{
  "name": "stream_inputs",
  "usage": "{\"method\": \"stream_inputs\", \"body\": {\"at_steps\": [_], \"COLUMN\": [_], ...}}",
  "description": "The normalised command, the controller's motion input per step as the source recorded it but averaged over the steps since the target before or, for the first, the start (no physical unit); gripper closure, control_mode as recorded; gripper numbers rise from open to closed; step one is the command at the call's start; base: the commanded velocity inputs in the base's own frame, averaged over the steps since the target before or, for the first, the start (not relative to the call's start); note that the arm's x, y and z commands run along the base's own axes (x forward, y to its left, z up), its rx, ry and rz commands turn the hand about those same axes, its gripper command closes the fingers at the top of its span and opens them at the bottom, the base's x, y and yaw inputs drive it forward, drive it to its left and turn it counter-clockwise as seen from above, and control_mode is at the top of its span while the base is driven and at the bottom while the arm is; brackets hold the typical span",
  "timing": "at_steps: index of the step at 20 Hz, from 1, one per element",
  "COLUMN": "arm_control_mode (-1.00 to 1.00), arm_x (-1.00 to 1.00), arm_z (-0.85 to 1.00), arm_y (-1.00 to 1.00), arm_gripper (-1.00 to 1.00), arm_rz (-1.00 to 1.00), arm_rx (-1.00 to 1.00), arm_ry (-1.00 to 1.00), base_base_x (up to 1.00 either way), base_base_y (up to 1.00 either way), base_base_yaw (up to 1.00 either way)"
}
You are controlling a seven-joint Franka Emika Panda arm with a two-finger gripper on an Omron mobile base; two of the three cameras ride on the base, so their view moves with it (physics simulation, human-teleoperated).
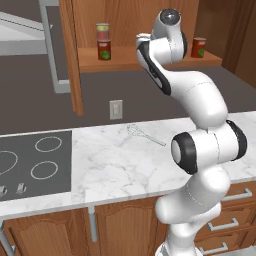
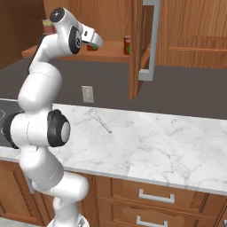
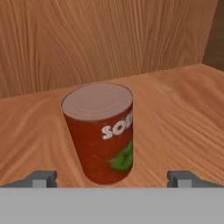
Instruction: Stack two cans on top of the other two cans in the cabinet.
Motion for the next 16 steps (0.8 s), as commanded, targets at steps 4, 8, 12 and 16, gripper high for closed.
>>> {"method": "stream_inputs", "body": {"at_steps": [4,8,12,16], "arm_control_mode": [-1.00,-1.00,-1.00,-1.00], "arm_x": [0.33,0.26,0.26,0.23], "arm_z": [-0.11,-0.08,-0.04,-0.02], "arm_y": [0.00,0.00,-0.02,-0.02], "arm_gripper": [-1.00,-1.00,-1.00,-1.00], "arm_rz": [0.00,0.00,0.00,0.00], "arm_rx": [0.00,0.00,0.00,0.00], "arm_ry": [0.01,0.00,0.00,0.00], "base_base_x": [0.00,0.00,0.00,0.00], "base_base_y": [0.00,0.00,0.00,0.00], "base_base_yaw": [0.00,0.00,0.00,0.00]}}
